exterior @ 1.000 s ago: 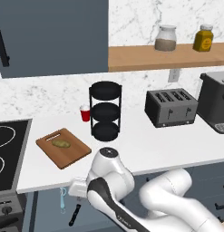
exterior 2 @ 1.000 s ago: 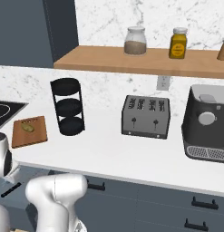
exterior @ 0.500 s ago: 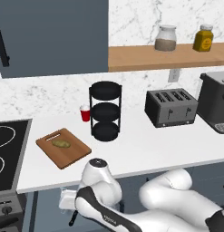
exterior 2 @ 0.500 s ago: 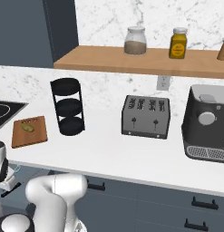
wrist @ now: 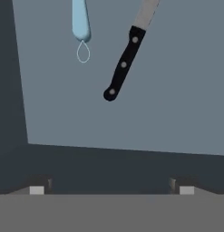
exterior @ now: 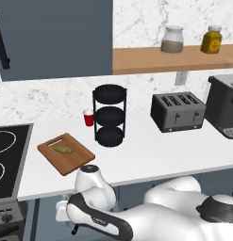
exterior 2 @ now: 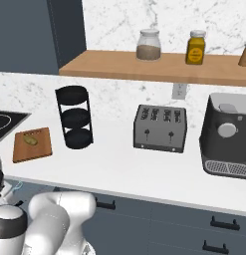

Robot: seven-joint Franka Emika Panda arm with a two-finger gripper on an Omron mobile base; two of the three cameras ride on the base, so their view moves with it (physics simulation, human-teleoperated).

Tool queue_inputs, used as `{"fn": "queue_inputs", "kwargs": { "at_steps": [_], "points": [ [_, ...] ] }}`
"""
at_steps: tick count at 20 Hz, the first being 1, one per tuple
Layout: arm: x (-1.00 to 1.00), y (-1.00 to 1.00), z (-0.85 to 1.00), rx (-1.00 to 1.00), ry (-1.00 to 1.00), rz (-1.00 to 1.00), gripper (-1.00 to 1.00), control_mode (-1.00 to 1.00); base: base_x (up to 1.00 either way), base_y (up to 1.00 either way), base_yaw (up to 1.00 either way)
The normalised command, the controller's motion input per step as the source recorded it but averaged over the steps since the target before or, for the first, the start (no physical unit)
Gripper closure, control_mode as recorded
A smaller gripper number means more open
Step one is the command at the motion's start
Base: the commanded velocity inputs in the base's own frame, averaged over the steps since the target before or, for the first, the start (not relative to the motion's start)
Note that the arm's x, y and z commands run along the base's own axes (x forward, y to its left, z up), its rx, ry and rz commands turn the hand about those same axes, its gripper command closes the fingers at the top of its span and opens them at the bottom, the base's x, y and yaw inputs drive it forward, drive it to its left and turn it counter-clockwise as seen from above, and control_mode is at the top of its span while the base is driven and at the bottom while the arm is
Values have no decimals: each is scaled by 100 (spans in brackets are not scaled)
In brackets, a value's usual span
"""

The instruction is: Place the appropriate cutting tool for cutting the potato skin on the cutting board.

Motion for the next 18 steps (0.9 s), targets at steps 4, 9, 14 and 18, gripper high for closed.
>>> {"fn": "queue_inputs", "kwargs": {
  "at_steps": [4,9,14,18],
  "points": [
    [0,11,-18,-7,2,4,-100,-100,0,0,0],
    [-1,8,-23,-5,0,5,-100,-100,0,0,0],
    [-8,3,-19,-1,0,3,-100,-100,0,0,0],
    [-21,9,-11,0,7,0,-100,-100,0,0,0]
  ]
}}
